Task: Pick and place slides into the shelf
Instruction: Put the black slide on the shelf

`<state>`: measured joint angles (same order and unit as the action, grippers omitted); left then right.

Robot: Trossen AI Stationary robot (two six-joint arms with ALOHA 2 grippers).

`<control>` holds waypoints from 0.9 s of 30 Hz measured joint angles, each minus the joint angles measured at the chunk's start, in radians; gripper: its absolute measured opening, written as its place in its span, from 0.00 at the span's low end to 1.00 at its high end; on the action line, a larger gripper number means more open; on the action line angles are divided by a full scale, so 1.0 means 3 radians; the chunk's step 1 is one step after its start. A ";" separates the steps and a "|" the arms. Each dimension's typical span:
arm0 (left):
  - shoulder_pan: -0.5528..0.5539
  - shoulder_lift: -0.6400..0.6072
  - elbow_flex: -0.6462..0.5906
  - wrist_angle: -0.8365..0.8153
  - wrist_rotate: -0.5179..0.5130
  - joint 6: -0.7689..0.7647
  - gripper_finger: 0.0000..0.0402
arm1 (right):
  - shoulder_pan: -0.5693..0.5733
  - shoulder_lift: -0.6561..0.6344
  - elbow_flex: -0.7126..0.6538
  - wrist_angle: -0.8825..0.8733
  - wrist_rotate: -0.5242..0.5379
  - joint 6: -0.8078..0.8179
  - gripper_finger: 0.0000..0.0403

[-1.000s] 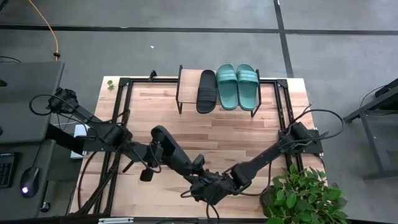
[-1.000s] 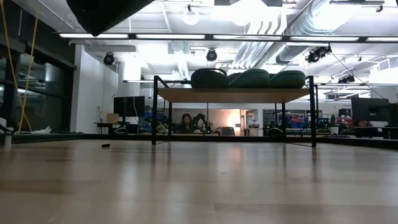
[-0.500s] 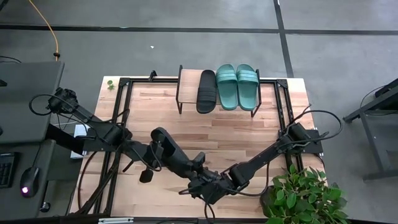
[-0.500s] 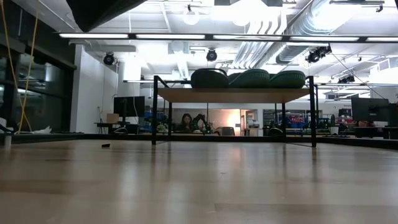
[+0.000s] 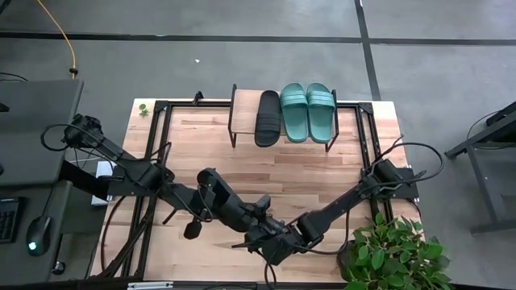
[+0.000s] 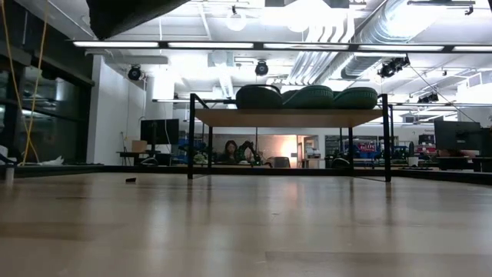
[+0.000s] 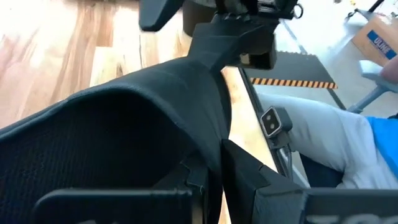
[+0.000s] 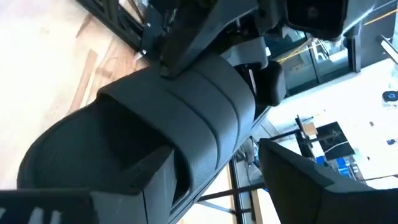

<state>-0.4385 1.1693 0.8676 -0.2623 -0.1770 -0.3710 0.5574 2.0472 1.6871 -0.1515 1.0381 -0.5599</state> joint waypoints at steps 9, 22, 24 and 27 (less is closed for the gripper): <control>0.0001 0.0098 -0.0002 0.0198 0.0082 0.0001 0.06 | 0.0001 0.0003 0.0000 0.0039 -0.0006 0.0005 0.52; -0.0005 0.0103 -0.0002 0.0254 0.0130 0.0038 0.06 | -0.0051 0.0085 0.0000 0.0261 -0.0375 0.0006 0.38; -0.0008 0.0103 -0.0002 0.0257 0.0135 0.0094 0.06 | -0.0053 0.0085 0.0000 0.0275 -0.0396 0.0004 0.32; -0.0005 0.0103 -0.0002 0.0255 0.0138 0.0109 0.06 | -0.0053 0.0085 0.0000 0.0294 -0.0383 0.0003 0.21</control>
<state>-0.4399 1.2003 0.8669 -0.1857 -0.1356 -0.3384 0.5415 2.0727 1.6871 -0.0633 0.9232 -0.5591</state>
